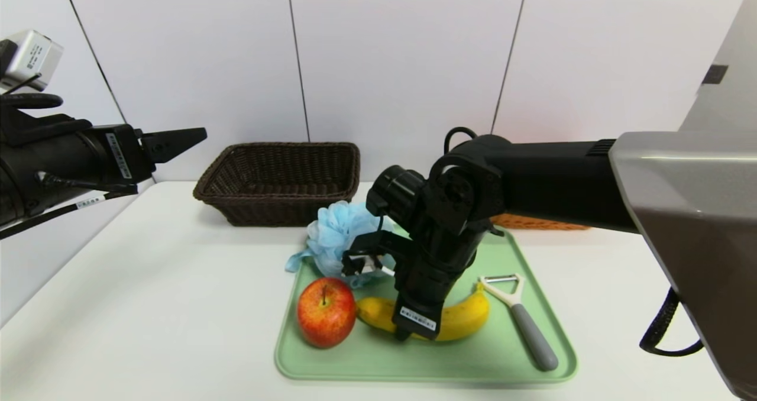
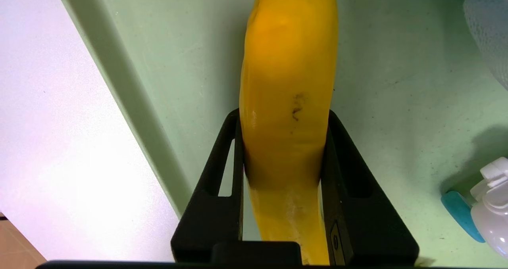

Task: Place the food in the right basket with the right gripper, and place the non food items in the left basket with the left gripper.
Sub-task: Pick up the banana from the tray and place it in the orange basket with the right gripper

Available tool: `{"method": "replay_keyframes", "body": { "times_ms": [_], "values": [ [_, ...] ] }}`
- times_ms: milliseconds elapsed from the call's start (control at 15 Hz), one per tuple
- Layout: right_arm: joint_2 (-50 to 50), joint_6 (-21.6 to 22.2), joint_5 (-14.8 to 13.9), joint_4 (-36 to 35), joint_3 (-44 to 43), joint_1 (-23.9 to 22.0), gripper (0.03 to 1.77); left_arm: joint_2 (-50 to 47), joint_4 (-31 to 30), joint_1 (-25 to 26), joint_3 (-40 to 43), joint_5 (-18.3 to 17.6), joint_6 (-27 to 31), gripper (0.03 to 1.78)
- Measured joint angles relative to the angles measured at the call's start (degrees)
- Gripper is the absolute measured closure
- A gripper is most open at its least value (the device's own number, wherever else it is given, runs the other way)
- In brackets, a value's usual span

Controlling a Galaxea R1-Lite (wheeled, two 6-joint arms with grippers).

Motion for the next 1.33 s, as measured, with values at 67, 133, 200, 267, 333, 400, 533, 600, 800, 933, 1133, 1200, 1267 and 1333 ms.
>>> {"method": "replay_keyframes", "body": {
  "times_ms": [67, 133, 200, 267, 333, 400, 533, 600, 800, 933, 1133, 1200, 1267, 1333],
  "values": [
    [-0.6, 0.0, 0.2, -0.5, -0.4, 0.0, 1.25, 0.0, 0.0, 0.0, 0.0, 0.0, 0.0, 0.12],
    [-1.4, 0.1, 0.4, -0.7, -0.6, 0.1, 1.25, 0.0, 0.0, 0.0, 0.0, 0.0, 0.0, 0.12],
    [-2.6, 0.2, 0.8, -1.1, -0.7, 0.3, 1.25, 0.1, 0.0, 0.0, -0.1, 0.0, 0.0, 0.12],
    [-4.0, 0.4, 1.3, -1.2, -1.0, 0.5, 1.25, 0.2, 0.0, 0.0, -0.1, 0.0, 0.1, 0.12],
    [-5.7, 0.8, 1.9, -1.1, -1.0, 0.8, 1.25, 0.3, 0.0, 0.0, -0.3, -0.1, 0.1, 0.12],
    [-7.5, 1.3, 2.3, -0.9, -1.0, 1.0, 1.25, 0.4, 0.0, -0.1, -0.5, -0.2, 0.1, 0.12],
    [-11.5, 1.9, 2.5, 0.7, -1.0, 1.2, 1.25, 0.8, 0.1, -0.1, -1.0, -1.2, 0.1, 0.12],
    [-13.5, 2.3, 2.5, 2.1, -1.0, 1.1, 1.25, 1.0, 0.1, -0.1, -1.0, -1.4, 0.1, 0.12],
    [-19.7, 4.1, 2.4, 2.1, -1.0, 0.7, 1.25, 1.3, 0.2, -0.1, -1.2, -1.5, 0.1, 0.12],
    [-23.3, 6.8, 2.1, -2.2, -1.0, -0.4, 1.25, 1.4, 0.3, -0.1, -1.1, -1.5, 0.1, 0.12],
    [-26.4, 7.9, 2.0, -11.2, -1.1, -6.4, 1.25, 1.7, 0.5, -0.1, -1.0, -1.5, 0.2, 0.12],
    [-26.8, 8.0, 1.8, -14.9, -1.1, -9.4, 1.25, 1.8, 0.5, -0.1, -1.0, -1.4, 0.3, 0.12],
    [-27.0, 8.1, 1.7, -18.1, -1.1, -12.5, 1.25, 1.9, 0.5, -0.1, -1.0, -1.4, 0.4, 0.12],
    [-26.9, 8.2, 1.4, -21.1, -1.1, -15.5, 1.25, 2.0, 0.5, -0.1, -1.1, -1.4, 0.3, 0.12]
  ]
}}
